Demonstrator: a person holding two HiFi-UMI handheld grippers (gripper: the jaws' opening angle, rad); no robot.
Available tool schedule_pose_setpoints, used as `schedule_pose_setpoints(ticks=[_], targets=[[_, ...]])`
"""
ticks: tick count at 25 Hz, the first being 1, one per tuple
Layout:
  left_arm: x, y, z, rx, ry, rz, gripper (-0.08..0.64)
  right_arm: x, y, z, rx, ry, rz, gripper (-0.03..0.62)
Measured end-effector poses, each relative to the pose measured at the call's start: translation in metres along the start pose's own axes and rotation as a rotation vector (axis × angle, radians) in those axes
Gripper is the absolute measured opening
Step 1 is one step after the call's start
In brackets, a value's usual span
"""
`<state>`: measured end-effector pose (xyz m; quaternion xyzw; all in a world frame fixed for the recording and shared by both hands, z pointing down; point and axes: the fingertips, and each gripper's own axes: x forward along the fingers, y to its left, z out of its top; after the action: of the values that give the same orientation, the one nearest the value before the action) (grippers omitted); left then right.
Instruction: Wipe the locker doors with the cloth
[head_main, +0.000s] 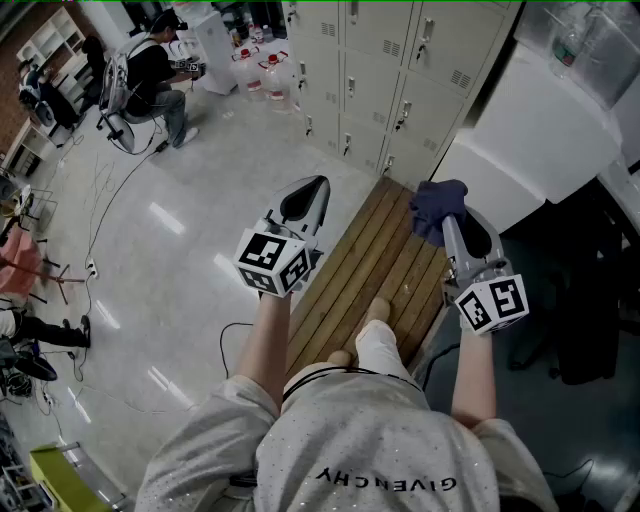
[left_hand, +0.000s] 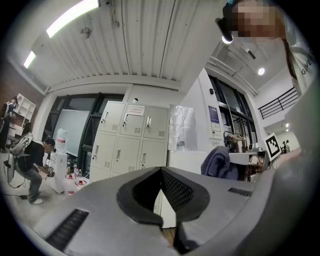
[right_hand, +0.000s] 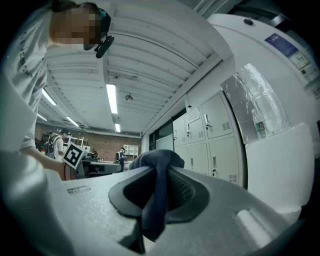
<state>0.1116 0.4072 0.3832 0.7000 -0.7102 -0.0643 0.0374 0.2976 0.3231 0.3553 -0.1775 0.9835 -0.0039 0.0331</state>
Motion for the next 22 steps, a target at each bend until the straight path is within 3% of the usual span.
schedule_pose_setpoints(ticks=[12,22], targets=[[0.149,0.019,-0.002,-0.001,-0.023,0.004,-0.002,0.083,-0.122,-0.013,-0.012,-0.011,0.037,0.051],[0.221,0.04,-0.007,0.014,-0.029,0.011,-0.002,0.132,-0.181,-0.023,0.006,-0.023,0.068,0.051]])
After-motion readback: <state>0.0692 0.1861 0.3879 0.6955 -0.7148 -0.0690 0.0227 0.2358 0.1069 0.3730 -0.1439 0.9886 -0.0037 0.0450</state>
